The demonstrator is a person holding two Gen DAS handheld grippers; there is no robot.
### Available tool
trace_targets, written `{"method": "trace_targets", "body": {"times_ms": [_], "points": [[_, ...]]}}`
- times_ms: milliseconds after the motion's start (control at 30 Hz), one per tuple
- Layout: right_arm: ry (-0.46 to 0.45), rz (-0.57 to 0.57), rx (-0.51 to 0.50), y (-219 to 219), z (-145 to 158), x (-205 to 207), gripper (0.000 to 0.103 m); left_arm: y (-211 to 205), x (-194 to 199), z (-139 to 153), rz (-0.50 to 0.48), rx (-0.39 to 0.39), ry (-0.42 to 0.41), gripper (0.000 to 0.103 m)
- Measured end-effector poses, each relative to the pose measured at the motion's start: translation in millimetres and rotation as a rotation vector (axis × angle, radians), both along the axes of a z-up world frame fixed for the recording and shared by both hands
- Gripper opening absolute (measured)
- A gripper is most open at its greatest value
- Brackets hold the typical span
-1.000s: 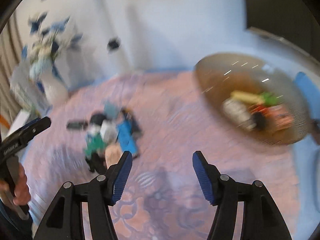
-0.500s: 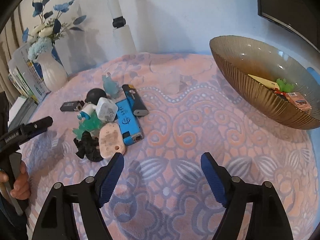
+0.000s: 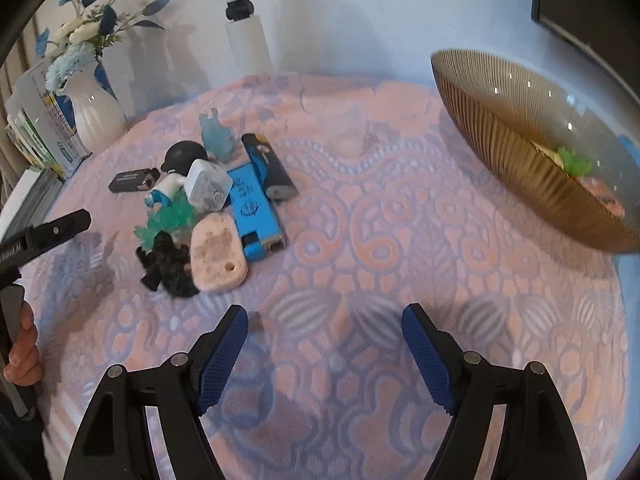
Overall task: Organize rigid objects
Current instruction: 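Move both open tools back over the remaining items, then grasp the black USB stick with the left tool while the right grasps the blue lighter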
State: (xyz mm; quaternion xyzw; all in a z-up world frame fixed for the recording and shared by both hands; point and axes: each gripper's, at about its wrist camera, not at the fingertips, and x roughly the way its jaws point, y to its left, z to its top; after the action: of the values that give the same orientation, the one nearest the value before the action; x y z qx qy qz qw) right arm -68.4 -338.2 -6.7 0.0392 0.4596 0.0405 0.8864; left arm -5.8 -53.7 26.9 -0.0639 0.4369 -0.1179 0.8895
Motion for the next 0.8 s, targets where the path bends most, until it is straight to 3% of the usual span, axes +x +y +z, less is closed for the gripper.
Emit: {"method": "trace_targets", "body": {"times_ms": [100, 133, 167, 233, 300, 400, 567, 800], "points": [[0.087, 0.003, 0.032, -4, 6, 6, 0.078, -12, -4, 24, -0.113, 0.117, -0.067, 0.089], [0.092, 0.004, 0.054, -7, 10, 10, 0.073, -17, -2, 30, -0.162, 0.171, -0.091, 0.091], [0.075, 0.01, 0.065, -7, 14, 12, 0.061, -20, 0, 34, -0.199, 0.221, -0.113, 0.091], [0.041, 0.023, 0.043, -4, 20, 19, 0.055, -26, 9, 35, -0.26, 0.33, -0.152, 0.091], [0.029, 0.029, 0.033, 1, 21, 28, 0.054, -27, 25, 26, -0.303, 0.391, -0.145, 0.091], [0.014, 0.06, 0.095, 9, 18, 40, 0.051, -22, 52, 7, -0.369, 0.394, -0.093, 0.091], [0.009, 0.076, 0.089, 25, 10, 58, 0.051, -16, 81, -10, -0.439, 0.327, -0.048, 0.091], [-0.014, 0.056, 0.036, 38, 10, 75, 0.049, -40, 92, -24, -0.506, 0.298, -0.03, 0.089]]}}
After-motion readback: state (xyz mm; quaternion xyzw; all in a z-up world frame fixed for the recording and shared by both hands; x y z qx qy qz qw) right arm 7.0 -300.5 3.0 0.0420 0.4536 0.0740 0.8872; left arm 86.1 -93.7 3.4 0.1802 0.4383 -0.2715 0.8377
